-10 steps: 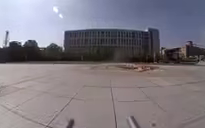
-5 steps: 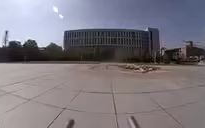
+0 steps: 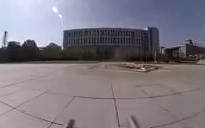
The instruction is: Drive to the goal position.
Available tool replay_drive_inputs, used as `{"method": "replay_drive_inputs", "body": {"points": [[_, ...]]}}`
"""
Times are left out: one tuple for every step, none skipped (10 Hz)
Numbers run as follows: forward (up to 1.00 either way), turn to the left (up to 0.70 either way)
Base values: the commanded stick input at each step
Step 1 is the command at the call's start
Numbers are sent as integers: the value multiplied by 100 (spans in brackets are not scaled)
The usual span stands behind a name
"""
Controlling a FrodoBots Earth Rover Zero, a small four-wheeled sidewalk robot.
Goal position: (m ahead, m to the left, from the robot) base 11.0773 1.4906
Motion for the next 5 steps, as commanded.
{"method": "replay_drive_inputs", "body": {"points": [[70, 0], [70, 2], [70, 5], [70, 10], [70, 13]]}}
